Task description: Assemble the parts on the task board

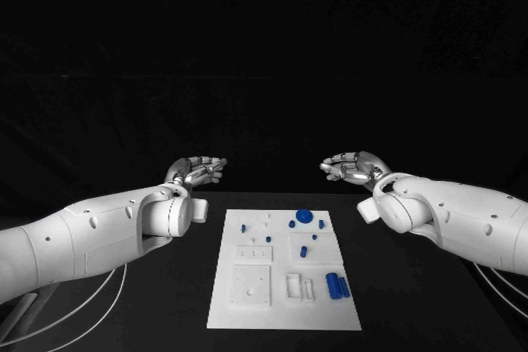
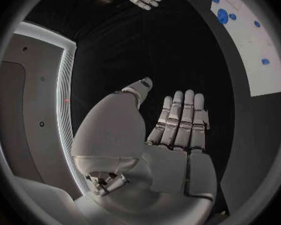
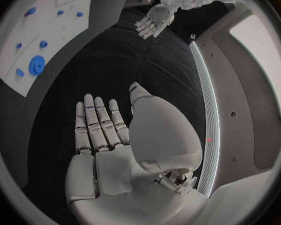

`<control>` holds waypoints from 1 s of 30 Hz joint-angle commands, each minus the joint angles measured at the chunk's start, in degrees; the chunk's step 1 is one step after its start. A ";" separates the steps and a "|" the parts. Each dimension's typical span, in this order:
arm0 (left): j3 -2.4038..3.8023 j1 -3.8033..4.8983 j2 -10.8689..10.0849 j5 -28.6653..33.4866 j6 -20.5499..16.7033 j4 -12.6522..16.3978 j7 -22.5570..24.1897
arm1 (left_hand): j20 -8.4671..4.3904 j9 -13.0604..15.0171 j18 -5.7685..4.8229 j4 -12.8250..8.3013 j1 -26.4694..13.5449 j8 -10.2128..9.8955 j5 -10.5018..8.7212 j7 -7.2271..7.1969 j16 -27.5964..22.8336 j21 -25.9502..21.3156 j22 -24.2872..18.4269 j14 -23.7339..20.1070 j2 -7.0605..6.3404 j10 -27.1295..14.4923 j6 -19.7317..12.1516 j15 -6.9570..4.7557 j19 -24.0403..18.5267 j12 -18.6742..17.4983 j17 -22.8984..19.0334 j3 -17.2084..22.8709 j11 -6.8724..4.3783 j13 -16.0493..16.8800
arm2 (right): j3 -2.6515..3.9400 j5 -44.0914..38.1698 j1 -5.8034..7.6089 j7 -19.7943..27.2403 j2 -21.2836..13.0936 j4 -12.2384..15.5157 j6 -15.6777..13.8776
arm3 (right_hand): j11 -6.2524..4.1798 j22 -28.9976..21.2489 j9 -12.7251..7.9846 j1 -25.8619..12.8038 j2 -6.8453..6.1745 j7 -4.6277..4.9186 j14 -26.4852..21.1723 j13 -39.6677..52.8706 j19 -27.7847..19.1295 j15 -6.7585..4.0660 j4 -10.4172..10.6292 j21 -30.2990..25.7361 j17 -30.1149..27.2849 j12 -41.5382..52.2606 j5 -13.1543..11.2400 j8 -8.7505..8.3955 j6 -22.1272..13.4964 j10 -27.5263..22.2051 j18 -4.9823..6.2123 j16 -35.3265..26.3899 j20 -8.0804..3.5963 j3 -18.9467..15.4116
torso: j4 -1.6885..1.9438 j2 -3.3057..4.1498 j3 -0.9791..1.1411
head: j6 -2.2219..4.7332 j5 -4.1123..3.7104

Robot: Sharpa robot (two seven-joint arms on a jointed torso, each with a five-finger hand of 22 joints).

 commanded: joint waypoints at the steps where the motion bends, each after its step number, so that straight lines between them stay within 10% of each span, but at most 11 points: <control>1: 0.06 0.12 -0.69 -3.30 5.32 1.53 -0.58 | -0.94 -0.56 1.54 -2.85 2.07 0.42 0.79 1.50 1.70 1.18 -0.37 5.19 0.74 4.10 3.20 -1.31 3.89 1.20 0.36 0.33 -0.79 0.35 | 0.05 -23.46 -0.01 -0.54 1.21 -1.85 -0.18 | -2.63 0.20 0.58 8.04 -5.75 0.47 20.37 1.46 23.56 -7.25 -1.56 5.72 5.01 3.18 5.49 3.05 10.69 12.73 4.94 8.92 -2.49 13.10 | 0.39 0.52 0.09 | 0.41 -0.19; 6: 0.09 0.39 -2.21 -5.21 6.35 4.64 -0.87 | -3.22 -2.27 2.62 -9.11 2.86 -0.60 1.73 0.56 5.05 5.05 0.32 14.48 1.47 9.70 7.01 -5.46 11.57 1.65 1.99 2.62 -2.70 0.56 | 0.09 -37.43 -0.02 -1.51 2.91 -4.07 1.08 | -5.50 2.45 0.87 6.10 -8.34 -0.01 32.63 2.05 38.04 -10.85 -6.56 13.13 11.38 3.58 17.66 3.48 14.10 17.03 4.94 18.10 -8.18 17.84 | 0.97 1.63 0.26 | 1.10 -0.53; 11: 0.09 1.02 -4.26 -6.42 7.27 8.32 -0.93 | -5.22 -4.46 1.01 -19.86 -3.25 -2.97 1.49 0.52 4.20 6.02 0.32 15.83 2.07 11.79 8.95 -5.81 12.47 -1.58 2.84 9.17 -2.82 -0.46 | 0.17 -48.09 -0.02 -4.13 4.15 -5.22 1.68 | -6.11 8.02 0.52 -0.97 -9.19 -0.05 36.57 1.83 47.99 -11.84 -17.91 24.67 22.45 1.56 18.53 2.04 15.10 18.16 4.94 33.76 -13.80 23.42 | 1.48 3.08 0.41 | 2.22 -1.02; 12: 0.10 1.15 -4.57 -6.42 7.42 8.96 -0.89 | -5.41 -4.60 0.70 -21.04 -3.87 -3.18 1.40 0.65 4.07 6.18 0.34 15.87 2.15 11.93 8.97 -5.77 12.56 -1.97 2.97 9.96 -2.64 -0.55 | 0.18 -49.42 -0.03 -4.78 4.31 -5.35 2.06 | -6.08 7.96 0.48 -2.50 -8.92 -0.04 35.73 1.82 48.17 -11.69 -19.85 26.19 23.64 1.25 18.87 1.82 15.28 18.38 4.94 35.29 -14.19 25.11 | 1.68 3.49 0.42 | 2.63 -1.20; 13: 0.11 1.24 -4.86 -6.45 7.46 9.53 -0.87 | -5.59 -4.66 0.57 -21.71 -4.24 -3.26 1.39 0.63 3.99 6.25 0.35 15.88 2.08 12.04 9.03 -5.77 12.56 -2.19 3.06 10.39 -2.65 -0.60 | 0.21 -50.32 -0.03 -5.32 4.41 -5.47 2.38 | -5.64 7.14 0.56 -11.53 -7.89 0.27 33.93 1.89 48.34 -11.62 -26.16 31.87 26.04 0.06 20.48 1.22 16.19 19.15 4.38 39.18 -14.33 31.66 | 1.75 3.61 0.43 | 2.77 -1.27; 16: 0.20 1.42 -5.96 -6.48 7.78 11.47 -0.99 | -5.81 -4.77 0.31 -22.45 -4.94 -3.46 1.16 0.69 3.82 6.35 0.37 15.84 1.59 12.02 8.98 -5.75 12.52 -2.65 3.19 10.84 -2.49 -0.72 | 0.29 -55.25 -0.03 -7.36 5.10 -6.02 2.92 | -6.12 7.73 0.61 -13.82 -7.62 -0.14 34.34 2.20 47.80 -11.65 -31.26 34.15 25.60 -0.49 20.95 0.37 15.35 19.85 4.94 39.92 -15.21 35.16 | 2.19 4.28 0.54 | 3.24 -1.54; 25: 0.38 2.64 -7.73 -6.49 8.10 15.04 -1.02 | -5.97 -4.89 0.01 -22.47 -5.97 -3.72 1.03 0.83 3.60 6.41 0.36 15.75 0.97 11.96 8.80 -5.70 12.37 -3.19 3.35 11.10 -2.35 -0.85 | 0.41 -60.34 -0.08 -10.66 6.72 -6.94 3.73 | -5.83 7.58 1.12 -15.54 -8.88 -0.86 34.79 2.51 47.93 -11.37 -32.55 35.90 24.67 -1.75 23.21 -0.08 14.84 19.52 4.94 40.84 -15.46 36.74 | 2.92 6.65 0.54 | 4.16 -2.21; 30: 0.41 2.83 -7.95 -6.49 8.28 15.78 -1.03 | -6.05 -4.93 -0.09 -22.40 -6.61 -3.80 0.99 0.87 3.49 6.45 0.34 15.71 0.91 11.97 8.75 -5.69 12.32 -3.44 3.44 11.19 -2.30 -0.90 | 0.43 -63.55 -0.09 -10.92 7.73 -7.78 4.16 | -5.65 7.47 1.52 -18.69 -9.64 -1.16 34.78 2.66 47.91 -11.17 -32.33 36.72 24.23 -2.57 12.05 -0.20 14.42 19.11 4.94 41.54 -15.63 32.79 | 3.18 7.53 0.39 | 4.13 -2.59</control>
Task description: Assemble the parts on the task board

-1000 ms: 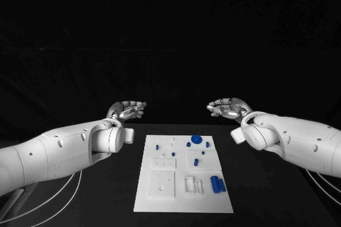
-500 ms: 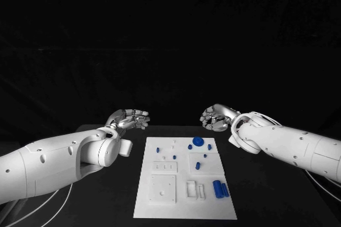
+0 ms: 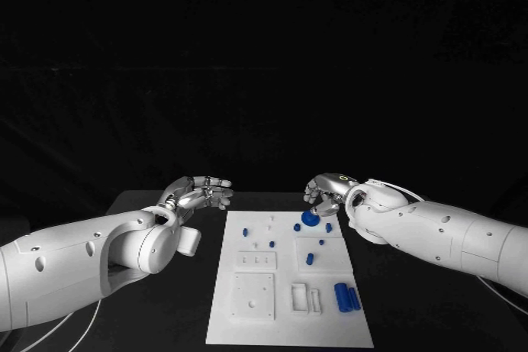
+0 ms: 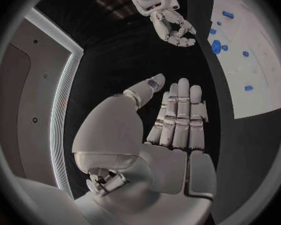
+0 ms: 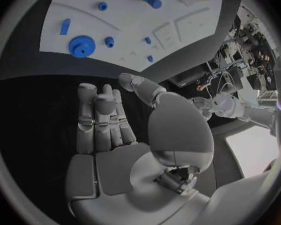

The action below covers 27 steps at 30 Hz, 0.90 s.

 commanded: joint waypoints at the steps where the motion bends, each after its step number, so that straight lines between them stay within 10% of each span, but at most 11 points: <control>1: 0.08 0.25 -0.15 -0.55 1.43 0.66 0.19 | -0.47 -0.05 -0.54 -0.20 -0.93 -0.27 -0.27 0.31 -0.23 0.33 0.04 0.11 0.07 0.09 0.15 0.14 0.02 -0.29 0.09 0.25 0.17 -0.07 | 0.04 -6.25 -0.02 -1.91 0.68 -0.58 1.76 | 0.10 1.24 0.18 -1.07 -0.07 -0.43 0.10 0.18 2.98 0.22 0.08 0.31 -0.24 -0.37 -4.94 -0.14 -0.04 -0.08 1.78 0.59 -3.24 -1.63 | 0.33 1.13 -0.13 | -0.01 -0.27; 27: 0.19 1.32 -1.35 -2.99 2.02 3.37 0.57 | -0.52 -0.07 -0.73 0.22 -3.44 -0.40 -1.28 0.30 -0.75 0.43 -0.01 -0.10 -0.23 0.42 0.23 0.23 -0.30 -1.03 0.39 0.11 0.20 -0.16 | 0.04 -16.18 -1.90 -3.69 4.25 -4.26 1.65 | -0.30 1.13 0.98 -2.04 -0.46 -0.71 -0.13 1.60 3.12 -0.17 2.68 1.34 -2.21 -1.03 -19.49 -0.41 1.53 1.52 1.78 2.41 -3.22 -1.66 | 2.15 5.14 -0.49 | 0.49 -1.52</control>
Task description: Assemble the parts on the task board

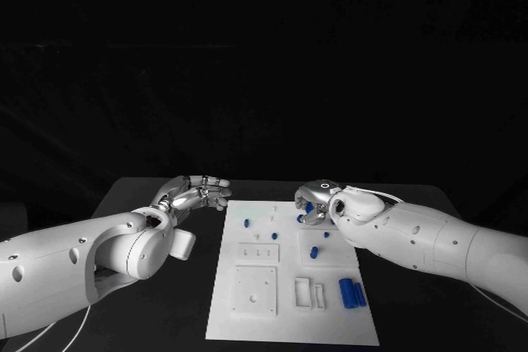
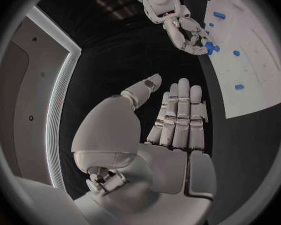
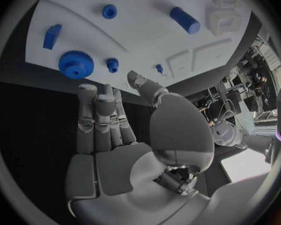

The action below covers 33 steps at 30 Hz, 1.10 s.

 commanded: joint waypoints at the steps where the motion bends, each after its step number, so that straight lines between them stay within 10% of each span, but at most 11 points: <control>1: 0.09 0.16 0.13 -0.85 1.13 0.23 0.58 | -0.33 -0.07 0.02 0.23 -0.52 -0.32 -0.21 0.26 -0.28 0.21 0.02 -0.09 -0.15 0.23 0.28 0.23 -0.09 -0.18 0.07 0.11 0.01 -0.06 | 0.02 -2.36 -0.12 -0.63 0.19 -0.64 0.58 | 0.11 1.15 0.11 -0.32 -0.06 -0.03 -0.35 0.11 2.99 0.02 0.44 0.25 -0.11 -0.20 -0.38 -0.19 0.47 0.54 1.80 0.21 -2.85 0.01 | 0.22 0.96 -0.09 | 0.22 -0.10; 33: 0.09 0.17 0.46 -0.75 1.52 -0.46 0.15 | -0.32 -0.09 0.03 0.62 -1.44 -0.44 -0.42 0.30 -0.48 0.25 -0.03 -0.10 -0.03 0.25 0.18 0.25 -0.16 -0.55 0.22 0.13 0.06 -0.11 | 0.03 -3.00 -0.46 -0.47 0.30 -0.93 0.23 | -1.30 1.43 1.06 0.25 2.23 -0.54 -0.56 2.18 3.65 -1.31 3.21 2.91 -1.48 1.26 -0.95 0.85 4.36 4.75 1.80 1.12 -2.58 4.51 | 0.29 3.66 -0.18 | 1.58 -0.60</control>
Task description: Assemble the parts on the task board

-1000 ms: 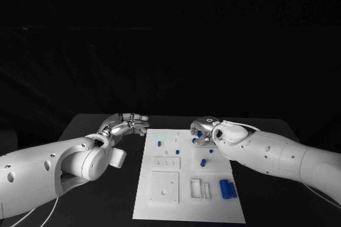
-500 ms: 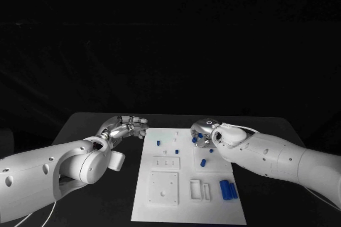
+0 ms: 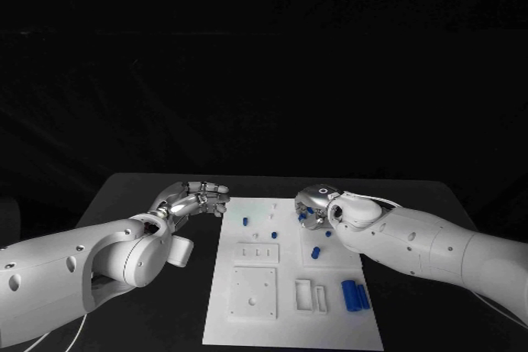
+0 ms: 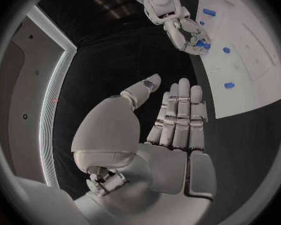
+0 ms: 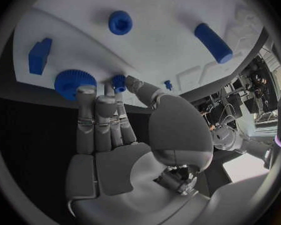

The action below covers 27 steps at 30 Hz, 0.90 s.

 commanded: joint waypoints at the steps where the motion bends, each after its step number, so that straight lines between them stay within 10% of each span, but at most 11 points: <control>1: 0.06 0.08 0.11 -0.25 1.00 0.03 0.22 | -0.33 -0.05 0.71 0.48 -0.50 -0.30 -0.39 0.31 -0.27 0.26 -0.02 -0.10 -0.10 0.25 0.18 0.25 -0.16 -0.32 0.06 -0.03 0.06 -0.07 | -0.19 -0.58 -0.34 0.12 0.05 0.09 0.76 | -0.04 1.45 0.22 0.09 0.85 -0.11 -0.53 0.41 1.53 -0.74 -0.11 0.50 -0.14 0.48 -0.31 0.38 0.89 1.51 2.66 0.39 -1.84 0.63 | -0.08 0.35 0.01 | 0.23 -0.01; 15: 0.05 0.08 0.04 -0.24 0.96 -0.07 0.00 | -0.34 -0.06 0.72 0.48 -0.59 -0.34 -0.39 0.32 -0.31 0.27 -0.02 -0.11 -0.16 0.19 0.12 0.24 -0.19 -0.43 0.09 0.00 0.09 -0.10 | -0.18 -3.82 -0.36 -3.01 -0.40 1.11 -4.19 | -2.13 1.38 1.46 0.20 3.05 -1.49 -0.84 3.35 1.12 -2.79 -2.87 2.52 -0.56 2.77 -0.30 1.79 4.25 6.05 2.66 0.70 -2.79 2.60 | 0.34 0.87 0.07 | 1.03 -0.28; 27: 0.05 0.08 0.00 -0.24 0.80 -0.05 -0.05 | -0.35 -0.09 0.74 0.39 -0.59 -0.43 -0.39 0.37 -0.38 0.27 -0.04 -0.14 -0.26 0.08 0.00 0.25 -0.25 -0.61 0.14 0.07 0.15 -0.14 | -0.10 -9.47 -0.35 -7.22 -0.39 3.24 -15.52 | -2.47 1.30 1.90 0.26 2.34 -1.85 -0.81 4.98 1.09 -3.13 -3.49 3.46 -0.85 3.02 -0.30 1.91 5.20 6.42 2.66 0.82 -3.23 3.25 | 0.23 1.13 0.09 | 2.28 -0.25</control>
